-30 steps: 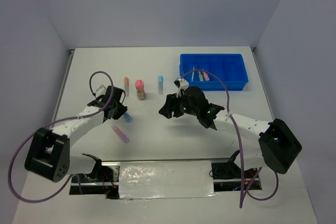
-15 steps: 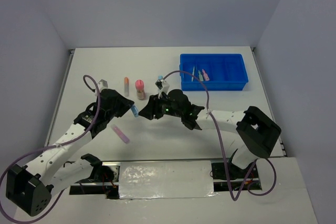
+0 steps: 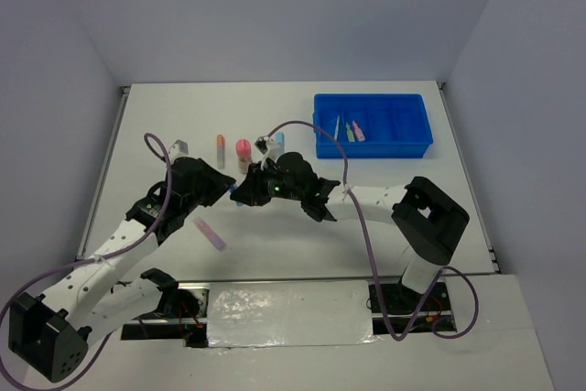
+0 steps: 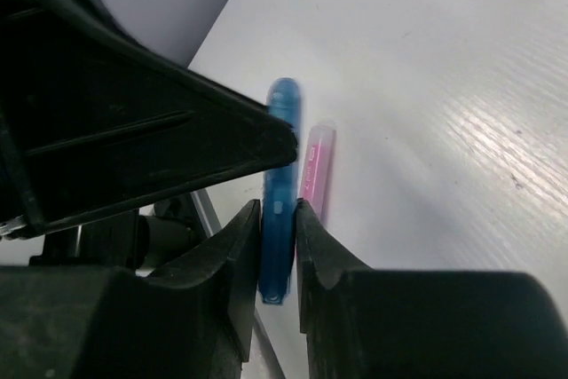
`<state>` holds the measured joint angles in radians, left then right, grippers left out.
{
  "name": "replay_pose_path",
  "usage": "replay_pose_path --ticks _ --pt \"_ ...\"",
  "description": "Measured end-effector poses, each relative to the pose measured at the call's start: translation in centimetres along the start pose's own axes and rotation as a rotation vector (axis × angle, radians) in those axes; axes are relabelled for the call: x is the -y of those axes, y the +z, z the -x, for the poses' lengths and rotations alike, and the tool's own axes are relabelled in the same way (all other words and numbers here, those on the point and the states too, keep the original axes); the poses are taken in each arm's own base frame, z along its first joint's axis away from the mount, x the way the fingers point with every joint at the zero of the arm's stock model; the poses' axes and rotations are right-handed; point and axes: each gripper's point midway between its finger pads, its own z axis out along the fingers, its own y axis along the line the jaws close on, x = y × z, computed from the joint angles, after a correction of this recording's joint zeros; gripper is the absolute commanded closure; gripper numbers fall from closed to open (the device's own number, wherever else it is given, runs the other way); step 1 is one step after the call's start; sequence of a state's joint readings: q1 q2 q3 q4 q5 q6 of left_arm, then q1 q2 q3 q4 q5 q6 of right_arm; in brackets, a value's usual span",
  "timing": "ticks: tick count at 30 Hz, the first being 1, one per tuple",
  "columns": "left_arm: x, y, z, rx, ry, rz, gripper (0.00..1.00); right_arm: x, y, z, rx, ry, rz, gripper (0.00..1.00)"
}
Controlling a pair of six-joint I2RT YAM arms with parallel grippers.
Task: Sort the stationery into containers
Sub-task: Place the stationery in the storage box.
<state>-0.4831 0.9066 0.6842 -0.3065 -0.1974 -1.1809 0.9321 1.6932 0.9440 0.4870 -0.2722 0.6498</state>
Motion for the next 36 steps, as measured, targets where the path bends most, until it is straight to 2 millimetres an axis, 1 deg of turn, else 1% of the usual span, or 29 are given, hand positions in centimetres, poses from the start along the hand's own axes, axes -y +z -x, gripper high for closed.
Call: replay_pose_path --ticks 1,2,3,4,5,6,8,10,11,12,14,16,18,19,21,22,25,26,28,31,34,36 --pt "0.0 -0.1 0.0 0.000 0.002 -0.002 0.88 0.0 0.1 -0.1 0.000 -0.001 -0.003 0.84" --pt "0.1 -0.2 0.1 0.002 0.002 -0.007 0.70 0.2 0.0 -0.1 -0.002 0.003 -0.012 0.95" --pt "0.1 -0.3 0.1 0.004 0.004 -0.010 0.56 0.1 0.0 -0.1 -0.003 0.007 -0.011 1.00" --pt "0.2 -0.4 0.2 0.005 0.006 -0.012 0.36 0.1 0.1 0.0 0.000 0.006 -0.011 1.00" --pt "0.2 -0.4 0.2 0.006 0.009 -0.013 0.08 0.1 0.0 0.0 0.001 0.003 -0.010 1.00" --pt "0.3 -0.5 0.2 0.006 0.011 -0.019 0.02 0.1 0.0 0.0 0.001 0.001 -0.012 1.00" --pt "0.4 -0.7 0.4 0.014 0.002 -0.023 0.01 0.4 -0.1 -0.1 -0.004 -0.003 -0.024 1.00" --pt "0.3 -1.0 0.9 0.027 0.017 0.001 0.01 1.4 -0.6 0.0 -0.006 -0.008 -0.051 1.00" --pt "0.5 -1.3 1.4 0.041 0.030 0.019 0.01 2.0 -1.1 0.2 -0.003 -0.010 -0.065 1.00" --pt "0.8 -1.7 2.1 0.058 0.041 0.034 0.01 3.0 -1.8 0.6 0.006 -0.009 -0.087 1.00" --pt "2.3 -2.9 4.2 0.113 0.062 0.038 0.01 6.7 -4.0 2.3 0.045 -0.003 -0.174 1.00" --pt "3.8 -4.4 6.2 0.174 0.093 0.021 0.01 11.1 -6.9 4.7 0.106 0.005 -0.307 1.00" --pt "4.5 -5.7 7.4 0.215 0.132 0.001 0.01 16.2 -10.7 8.1 0.193 -0.023 -0.490 1.00" --pt "4.5 -6.1 7.6 0.222 0.154 -0.002 0.01 18.2 -12.4 9.4 0.223 -0.044 -0.573 1.00" --pt "3.8 -6.6 7.5 0.214 0.210 0.013 0.01 21.0 -15.0 12.0 0.250 -0.081 -0.700 1.00" --pt "3.2 -6.7 7.3 0.202 0.244 0.031 0.01 22.3 -15.9 13.3 0.257 -0.096 -0.752 1.00" --pt "1.4 -6.8 6.6 0.158 0.335 0.094 0.01 25.4 -17.9 17.7 0.292 -0.138 -0.869 1.00" --pt "0.7 -7.0 6.3 0.141 0.366 0.118 0.01 26.3 -18.4 18.9 0.303 -0.150 -0.899 1.00" --pt "-0.1 -7.6 6.3 0.119 0.417 0.154 0.01 28.4 -19.2 20.6 0.300 -0.158 -0.961 1.00" --pt "-0.6 -9.3 7.0 0.116 0.500 0.179 0.01 31.8 -20.5 22.2 0.277 -0.156 -1.033 1.00" --pt "-0.8 -11.1 7.7 0.140 0.562 0.173 0.01 34.2 -21.4 22.4 0.233 -0.146 -1.080 0.98" --pt "-1.1 -12.1 8.1 0.161 0.593 0.171 0.01 35.4 -21.9 22.3 0.206 -0.138 -1.102 0.96"
